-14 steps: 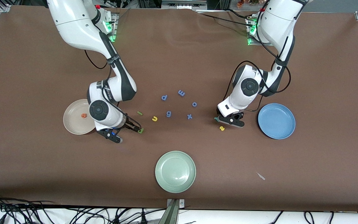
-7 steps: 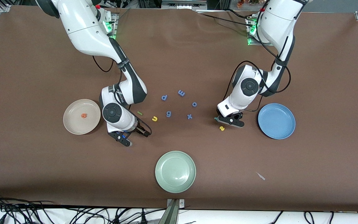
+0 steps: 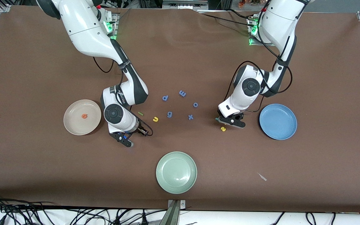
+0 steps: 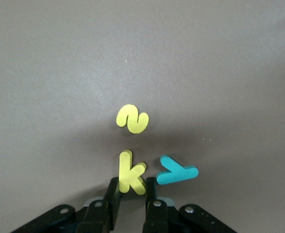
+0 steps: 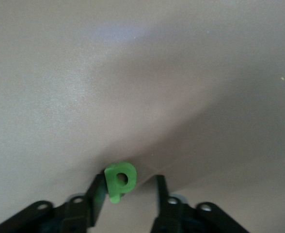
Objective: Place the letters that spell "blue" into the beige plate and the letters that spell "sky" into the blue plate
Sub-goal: 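Grasp the green p with the right gripper while the left gripper carries k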
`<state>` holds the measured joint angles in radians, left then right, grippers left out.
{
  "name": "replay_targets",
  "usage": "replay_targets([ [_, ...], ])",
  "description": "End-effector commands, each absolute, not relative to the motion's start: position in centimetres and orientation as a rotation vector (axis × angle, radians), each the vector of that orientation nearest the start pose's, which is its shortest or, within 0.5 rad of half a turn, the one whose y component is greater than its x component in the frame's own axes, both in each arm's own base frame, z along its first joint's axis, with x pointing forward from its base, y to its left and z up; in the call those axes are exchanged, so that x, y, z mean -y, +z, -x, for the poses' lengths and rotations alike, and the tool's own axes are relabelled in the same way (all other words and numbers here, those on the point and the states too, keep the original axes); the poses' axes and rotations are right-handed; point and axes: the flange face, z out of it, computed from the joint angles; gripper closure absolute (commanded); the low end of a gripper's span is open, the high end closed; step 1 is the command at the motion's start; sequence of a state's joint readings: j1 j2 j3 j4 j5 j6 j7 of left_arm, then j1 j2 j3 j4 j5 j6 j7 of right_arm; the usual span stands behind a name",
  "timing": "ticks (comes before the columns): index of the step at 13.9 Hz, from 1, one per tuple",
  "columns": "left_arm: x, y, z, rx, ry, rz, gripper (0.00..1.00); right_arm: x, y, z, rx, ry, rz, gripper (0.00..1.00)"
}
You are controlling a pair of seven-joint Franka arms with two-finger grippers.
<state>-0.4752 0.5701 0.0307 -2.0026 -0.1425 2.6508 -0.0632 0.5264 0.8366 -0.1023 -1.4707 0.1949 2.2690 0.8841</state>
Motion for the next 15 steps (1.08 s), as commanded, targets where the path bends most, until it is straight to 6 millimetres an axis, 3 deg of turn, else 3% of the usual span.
replay_targets([
  [1,23.7,20.5,-57.0,-0.366,-0.163,3.204,0.84,-32.0,17.3,-64.4,-0.854,0.110,2.967,0.81],
  [4,18.6,23.8,-57.1,-0.337,-0.089,3.207,0.83,-32.0,17.3,-64.4,-0.841,0.109,2.972,0.98],
  [7,11.2,25.0,-56.2,-0.432,-0.016,3.194,0.83,-31.6,18.6,-64.9,-0.811,0.110,2.984,1.00],
  [9,6.2,24.5,-55.3,-0.506,0.009,3.184,0.83,-30.6,20.1,-64.7,-0.640,0.189,3.053,1.00],
  [12,0.6,24.0,-54.9,-0.602,0.019,3.170,0.76,-24.6,23.6,-64.6,-0.360,0.307,3.143,1.00],
  [13,0.0,23.7,-54.9,-0.601,0.024,3.172,0.57,-22.3,24.3,-64.2,-0.285,0.325,3.155,1.00],
  [14,0.0,23.6,-54.9,-0.600,0.025,3.171,0.30,-20.1,24.5,-63.5,-0.199,0.337,3.161,1.00],
  [15,0.1,23.6,-54.9,-0.593,0.025,3.173,0.16,-17.8,24.7,-63.1,-0.117,0.331,3.167,1.00],
])
